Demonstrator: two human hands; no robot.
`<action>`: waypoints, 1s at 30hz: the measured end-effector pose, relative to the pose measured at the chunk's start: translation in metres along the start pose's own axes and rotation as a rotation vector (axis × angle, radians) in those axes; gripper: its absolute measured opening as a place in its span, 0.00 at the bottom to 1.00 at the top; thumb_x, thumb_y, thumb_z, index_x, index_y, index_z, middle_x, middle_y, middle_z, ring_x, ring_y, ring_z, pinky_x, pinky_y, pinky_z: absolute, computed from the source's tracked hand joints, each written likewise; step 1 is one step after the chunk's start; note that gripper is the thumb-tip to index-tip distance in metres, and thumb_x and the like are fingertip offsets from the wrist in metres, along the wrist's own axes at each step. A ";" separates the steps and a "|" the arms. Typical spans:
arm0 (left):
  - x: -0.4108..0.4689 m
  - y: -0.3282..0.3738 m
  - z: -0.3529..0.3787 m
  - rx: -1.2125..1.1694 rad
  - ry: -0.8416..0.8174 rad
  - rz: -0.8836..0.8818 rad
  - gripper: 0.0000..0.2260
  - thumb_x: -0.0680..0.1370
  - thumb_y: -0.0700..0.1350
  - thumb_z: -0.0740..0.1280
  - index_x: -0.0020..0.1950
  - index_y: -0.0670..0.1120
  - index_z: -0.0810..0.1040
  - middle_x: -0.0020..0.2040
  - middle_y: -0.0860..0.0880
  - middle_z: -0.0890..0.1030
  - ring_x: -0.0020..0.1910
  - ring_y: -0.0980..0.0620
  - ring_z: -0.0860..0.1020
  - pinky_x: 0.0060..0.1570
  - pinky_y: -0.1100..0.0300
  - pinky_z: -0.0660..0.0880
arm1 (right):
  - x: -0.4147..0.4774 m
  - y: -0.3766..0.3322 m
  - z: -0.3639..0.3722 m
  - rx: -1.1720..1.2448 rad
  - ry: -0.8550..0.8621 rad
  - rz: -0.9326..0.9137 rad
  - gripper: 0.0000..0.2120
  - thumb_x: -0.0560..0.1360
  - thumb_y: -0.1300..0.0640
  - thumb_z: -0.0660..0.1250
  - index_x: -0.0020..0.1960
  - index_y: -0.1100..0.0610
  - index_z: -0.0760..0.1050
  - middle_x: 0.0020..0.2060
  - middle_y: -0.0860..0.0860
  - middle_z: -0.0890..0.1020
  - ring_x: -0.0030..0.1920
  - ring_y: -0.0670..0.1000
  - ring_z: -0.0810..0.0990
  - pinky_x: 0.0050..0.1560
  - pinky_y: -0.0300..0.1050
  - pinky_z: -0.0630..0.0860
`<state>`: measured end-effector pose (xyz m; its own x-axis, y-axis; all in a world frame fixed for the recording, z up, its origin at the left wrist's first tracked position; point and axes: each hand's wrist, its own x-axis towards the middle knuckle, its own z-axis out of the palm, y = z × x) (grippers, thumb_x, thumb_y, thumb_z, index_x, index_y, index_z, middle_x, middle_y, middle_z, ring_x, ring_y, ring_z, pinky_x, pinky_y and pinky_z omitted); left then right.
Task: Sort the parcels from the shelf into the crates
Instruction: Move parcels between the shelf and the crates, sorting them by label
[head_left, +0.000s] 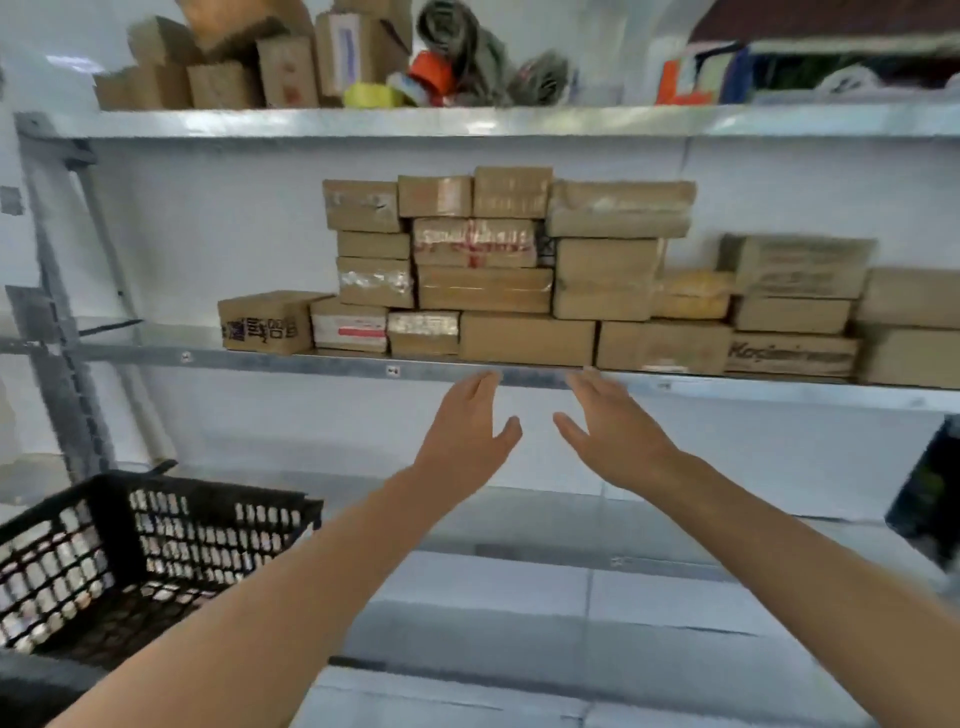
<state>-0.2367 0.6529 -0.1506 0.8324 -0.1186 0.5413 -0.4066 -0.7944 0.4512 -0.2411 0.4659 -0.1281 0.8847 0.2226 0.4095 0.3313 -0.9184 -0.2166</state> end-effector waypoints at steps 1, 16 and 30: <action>0.008 0.021 0.009 -0.027 -0.013 0.038 0.28 0.82 0.51 0.62 0.79 0.44 0.60 0.78 0.46 0.62 0.76 0.49 0.59 0.71 0.61 0.55 | -0.010 0.017 -0.016 -0.019 0.020 0.031 0.29 0.83 0.46 0.56 0.79 0.56 0.54 0.79 0.53 0.57 0.78 0.54 0.56 0.75 0.49 0.57; 0.099 0.283 0.145 -0.273 -0.155 0.435 0.24 0.80 0.47 0.64 0.75 0.44 0.64 0.70 0.46 0.71 0.68 0.47 0.70 0.63 0.57 0.68 | -0.079 0.239 -0.173 -0.151 0.218 0.347 0.18 0.82 0.51 0.59 0.69 0.58 0.67 0.62 0.54 0.73 0.63 0.56 0.71 0.65 0.52 0.69; 0.224 0.381 0.285 -0.319 -0.147 0.358 0.22 0.81 0.47 0.62 0.74 0.42 0.65 0.69 0.44 0.71 0.69 0.46 0.68 0.64 0.55 0.66 | -0.022 0.444 -0.225 -0.211 0.200 0.404 0.29 0.82 0.48 0.59 0.79 0.57 0.56 0.76 0.56 0.64 0.71 0.57 0.68 0.69 0.54 0.69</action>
<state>-0.0978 0.1540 -0.0604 0.6547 -0.4516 0.6061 -0.7521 -0.4695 0.4625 -0.1874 -0.0209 -0.0337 0.8415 -0.2131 0.4964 -0.1173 -0.9691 -0.2171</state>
